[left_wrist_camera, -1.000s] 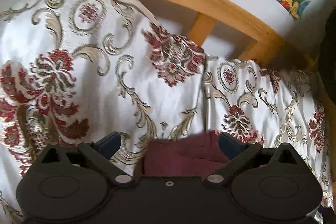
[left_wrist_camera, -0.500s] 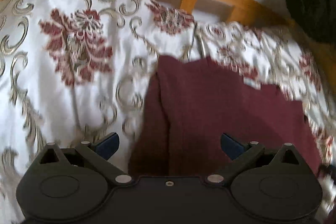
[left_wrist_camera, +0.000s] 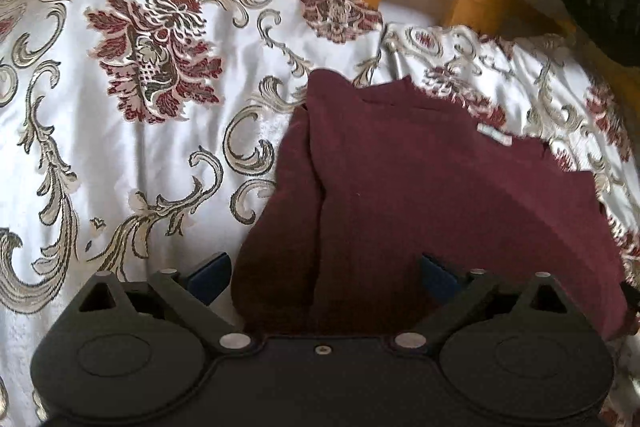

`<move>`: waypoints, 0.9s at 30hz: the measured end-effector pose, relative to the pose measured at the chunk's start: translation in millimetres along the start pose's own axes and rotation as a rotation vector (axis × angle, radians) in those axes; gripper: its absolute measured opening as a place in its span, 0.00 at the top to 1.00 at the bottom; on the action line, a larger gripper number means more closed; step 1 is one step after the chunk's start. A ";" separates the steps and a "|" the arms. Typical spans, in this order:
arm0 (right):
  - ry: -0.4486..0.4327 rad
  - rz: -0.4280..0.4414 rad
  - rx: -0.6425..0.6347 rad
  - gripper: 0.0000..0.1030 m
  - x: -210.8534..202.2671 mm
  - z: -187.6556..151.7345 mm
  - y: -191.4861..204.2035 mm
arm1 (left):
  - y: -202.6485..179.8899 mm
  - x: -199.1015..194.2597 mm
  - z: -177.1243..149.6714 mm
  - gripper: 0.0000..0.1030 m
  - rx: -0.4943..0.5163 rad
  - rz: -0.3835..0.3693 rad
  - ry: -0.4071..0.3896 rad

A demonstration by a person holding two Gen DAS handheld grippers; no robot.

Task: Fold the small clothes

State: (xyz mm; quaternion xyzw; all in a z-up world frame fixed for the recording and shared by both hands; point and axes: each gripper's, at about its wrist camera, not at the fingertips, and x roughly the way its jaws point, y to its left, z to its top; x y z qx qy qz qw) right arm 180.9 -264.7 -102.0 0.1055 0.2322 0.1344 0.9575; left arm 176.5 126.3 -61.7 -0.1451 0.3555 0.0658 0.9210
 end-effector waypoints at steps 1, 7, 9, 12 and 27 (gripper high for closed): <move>0.005 -0.001 0.006 0.76 0.8 -1.0 -0.6 | -0.8 -5.0 -1.7 0.07 0.001 -0.015 -0.017; 0.012 -0.009 0.008 0.75 1.9 -4.0 -0.2 | -11.4 -21.5 -6.9 0.12 0.057 -0.105 -0.052; 0.013 -0.008 0.010 0.75 2.0 -4.1 -0.4 | -14.1 -16.5 -4.3 0.17 0.055 -0.117 -0.024; 0.013 -0.009 0.007 0.75 2.5 -4.4 -0.2 | -11.7 -4.3 -0.8 0.38 0.011 -0.112 0.032; 0.067 0.009 -0.005 0.97 -18.0 -15.6 3.4 | 20.0 0.5 -21.0 0.94 -0.242 -0.168 0.088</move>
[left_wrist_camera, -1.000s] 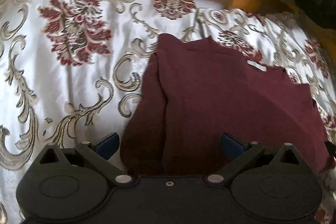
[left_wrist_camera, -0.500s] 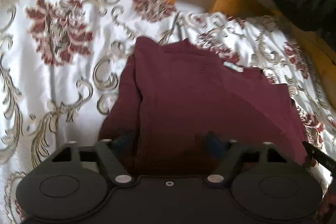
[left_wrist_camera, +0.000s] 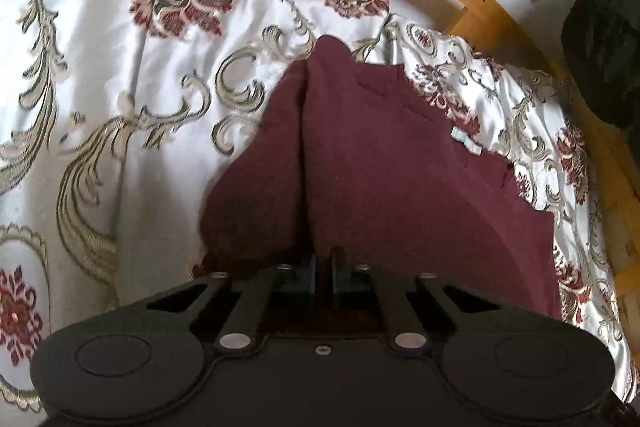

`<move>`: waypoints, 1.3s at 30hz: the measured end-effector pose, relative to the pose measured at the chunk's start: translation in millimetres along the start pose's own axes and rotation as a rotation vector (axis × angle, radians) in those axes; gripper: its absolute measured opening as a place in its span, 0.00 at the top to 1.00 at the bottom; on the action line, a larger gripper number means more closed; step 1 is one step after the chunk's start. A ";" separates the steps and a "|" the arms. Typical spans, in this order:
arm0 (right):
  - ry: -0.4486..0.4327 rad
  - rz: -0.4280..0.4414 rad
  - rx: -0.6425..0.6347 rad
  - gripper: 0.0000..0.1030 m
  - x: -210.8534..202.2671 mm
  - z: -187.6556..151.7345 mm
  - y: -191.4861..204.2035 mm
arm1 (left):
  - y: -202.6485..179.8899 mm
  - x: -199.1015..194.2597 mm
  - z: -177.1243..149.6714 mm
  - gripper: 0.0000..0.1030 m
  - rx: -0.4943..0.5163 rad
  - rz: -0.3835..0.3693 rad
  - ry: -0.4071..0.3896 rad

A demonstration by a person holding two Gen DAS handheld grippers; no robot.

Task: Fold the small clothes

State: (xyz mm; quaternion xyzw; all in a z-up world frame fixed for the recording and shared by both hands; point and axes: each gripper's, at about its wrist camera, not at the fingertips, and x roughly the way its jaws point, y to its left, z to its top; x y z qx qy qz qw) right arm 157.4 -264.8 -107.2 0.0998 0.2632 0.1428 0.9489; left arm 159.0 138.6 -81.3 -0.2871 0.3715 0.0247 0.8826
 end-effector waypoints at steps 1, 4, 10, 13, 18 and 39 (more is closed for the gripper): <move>0.002 -0.001 -0.002 0.97 0.6 -1.0 -0.1 | 0.9 0.6 -0.7 0.94 0.001 0.001 0.001; 0.008 -0.012 -0.025 0.97 3.5 -2.1 2.1 | 0.5 4.2 -0.3 0.93 0.024 0.012 0.011; 0.013 -0.023 -0.038 0.95 5.3 -2.7 4.6 | 2.0 5.3 0.0 0.85 0.028 -0.004 0.019; -0.002 -0.024 -0.037 0.92 3.0 -0.4 7.2 | -1.9 -3.4 3.1 0.52 0.046 -0.031 -0.006; -0.074 -0.078 -0.122 0.33 -1.2 4.3 21.2 | -26.7 -16.1 4.3 0.15 0.178 0.025 -0.106; -0.015 -0.079 -0.223 0.00 34.5 -12.7 41.4 | -119.6 75.9 -29.0 0.01 0.508 0.035 -0.027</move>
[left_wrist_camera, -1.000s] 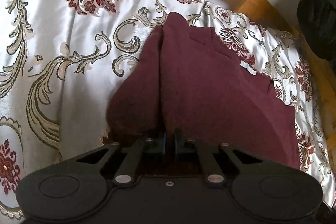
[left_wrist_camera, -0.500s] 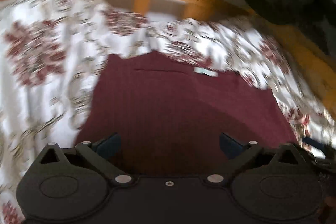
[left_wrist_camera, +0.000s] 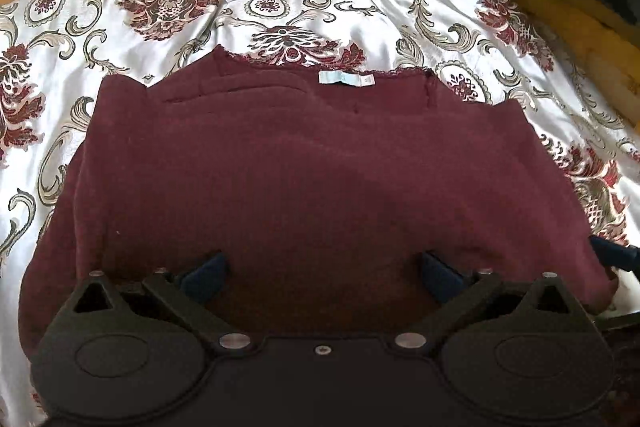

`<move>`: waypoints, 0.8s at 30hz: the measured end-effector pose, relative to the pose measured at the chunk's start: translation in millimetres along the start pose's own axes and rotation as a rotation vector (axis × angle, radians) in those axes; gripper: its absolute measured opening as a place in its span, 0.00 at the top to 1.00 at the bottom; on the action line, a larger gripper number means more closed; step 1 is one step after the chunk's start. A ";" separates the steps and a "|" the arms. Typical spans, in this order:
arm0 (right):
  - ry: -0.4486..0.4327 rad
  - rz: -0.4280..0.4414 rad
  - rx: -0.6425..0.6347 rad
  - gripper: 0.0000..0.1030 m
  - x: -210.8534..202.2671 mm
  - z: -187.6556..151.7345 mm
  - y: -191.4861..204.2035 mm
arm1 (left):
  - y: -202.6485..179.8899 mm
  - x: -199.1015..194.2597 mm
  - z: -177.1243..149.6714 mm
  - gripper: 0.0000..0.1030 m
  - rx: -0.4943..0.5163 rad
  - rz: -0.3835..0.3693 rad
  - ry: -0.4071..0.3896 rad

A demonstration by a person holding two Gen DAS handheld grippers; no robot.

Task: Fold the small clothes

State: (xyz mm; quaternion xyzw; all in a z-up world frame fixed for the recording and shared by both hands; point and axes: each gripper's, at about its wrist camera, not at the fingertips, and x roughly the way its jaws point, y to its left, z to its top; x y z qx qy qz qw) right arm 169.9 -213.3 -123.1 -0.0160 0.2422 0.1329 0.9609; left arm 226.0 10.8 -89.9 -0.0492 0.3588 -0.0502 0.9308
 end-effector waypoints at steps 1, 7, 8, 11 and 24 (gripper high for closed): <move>0.001 0.004 0.003 0.00 0.5 0.1 -1.6 | 1.0 1.2 -1.3 0.00 0.000 0.000 -0.002; 0.002 0.022 0.018 0.00 2.9 0.9 -5.0 | -1.1 1.2 -0.5 0.00 0.000 0.013 -0.002; 0.003 0.024 0.019 0.00 2.8 1.0 -5.1 | -1.5 -0.5 1.7 0.01 -0.006 0.013 0.003; 0.002 0.022 0.018 0.00 2.4 1.0 -5.0 | 1.4 -11.9 6.7 0.01 -0.045 -0.007 0.007; -0.095 -0.070 -0.051 0.00 -18.7 6.5 10.4 | 68.9 -83.9 -9.5 0.01 -0.215 0.087 -0.119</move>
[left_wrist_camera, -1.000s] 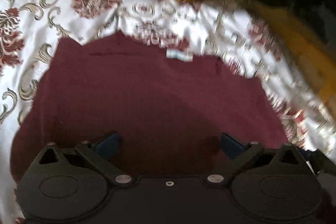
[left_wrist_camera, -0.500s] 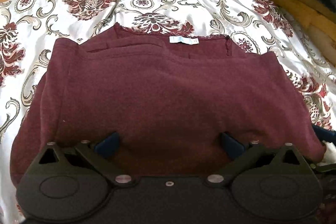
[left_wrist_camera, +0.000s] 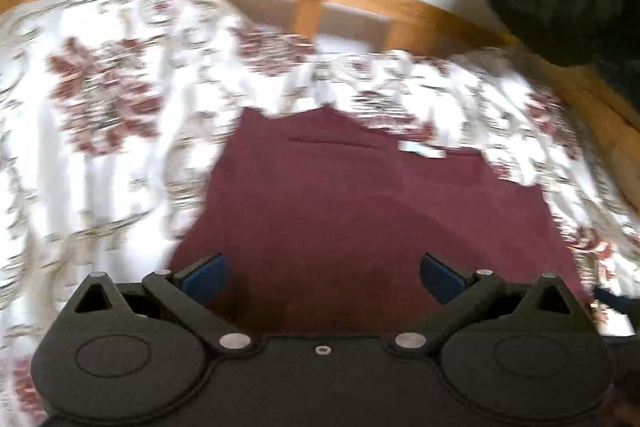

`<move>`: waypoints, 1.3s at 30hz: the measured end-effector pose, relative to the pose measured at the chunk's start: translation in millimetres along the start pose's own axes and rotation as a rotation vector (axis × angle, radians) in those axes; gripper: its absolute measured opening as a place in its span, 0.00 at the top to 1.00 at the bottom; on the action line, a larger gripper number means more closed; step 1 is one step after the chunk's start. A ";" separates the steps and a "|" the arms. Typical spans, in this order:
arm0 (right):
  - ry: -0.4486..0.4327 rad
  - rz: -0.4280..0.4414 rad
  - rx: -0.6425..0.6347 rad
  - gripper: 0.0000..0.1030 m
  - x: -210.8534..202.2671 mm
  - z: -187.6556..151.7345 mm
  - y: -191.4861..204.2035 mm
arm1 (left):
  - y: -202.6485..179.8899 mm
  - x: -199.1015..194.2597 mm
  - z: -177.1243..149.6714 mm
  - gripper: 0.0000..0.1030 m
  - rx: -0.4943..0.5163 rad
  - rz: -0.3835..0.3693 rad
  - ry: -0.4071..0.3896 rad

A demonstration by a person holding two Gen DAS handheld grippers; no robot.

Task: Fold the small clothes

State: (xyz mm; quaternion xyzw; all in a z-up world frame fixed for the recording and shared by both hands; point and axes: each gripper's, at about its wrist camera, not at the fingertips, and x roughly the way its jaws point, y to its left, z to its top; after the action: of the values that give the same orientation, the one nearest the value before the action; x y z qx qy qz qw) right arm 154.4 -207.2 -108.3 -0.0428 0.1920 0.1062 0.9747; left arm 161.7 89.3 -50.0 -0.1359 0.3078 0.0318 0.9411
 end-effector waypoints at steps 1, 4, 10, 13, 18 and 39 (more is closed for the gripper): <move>-0.026 -0.005 -0.004 0.00 -3.4 0.9 1.9 | 10.7 -1.4 -1.4 0.01 -0.025 0.008 0.009; -0.032 -0.010 -0.020 0.00 -1.5 9.4 10.8 | 46.8 -4.7 -10.8 0.01 -0.146 -0.019 0.039; -0.050 -0.018 -0.143 0.00 30.4 34.9 52.5 | 82.7 -1.9 -25.3 0.01 -0.216 -0.040 0.086; -0.025 -0.032 -0.160 0.00 53.1 42.5 72.9 | 86.7 -6.0 -29.1 0.01 -0.207 -0.059 0.079; 0.026 -0.090 -0.240 0.00 79.6 19.8 99.8 | 92.8 -14.4 -42.0 0.01 -0.189 -0.085 0.072; 0.013 -0.059 -0.165 0.00 74.6 15.9 90.1 | 75.2 -24.7 -77.7 0.01 0.007 -0.012 -0.004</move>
State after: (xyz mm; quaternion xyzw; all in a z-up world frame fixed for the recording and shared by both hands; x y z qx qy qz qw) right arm 207.5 -103.3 -126.1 -0.1291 0.1876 0.0927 0.9693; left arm 86.7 140.8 -113.4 -0.1346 0.3051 0.0252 0.9424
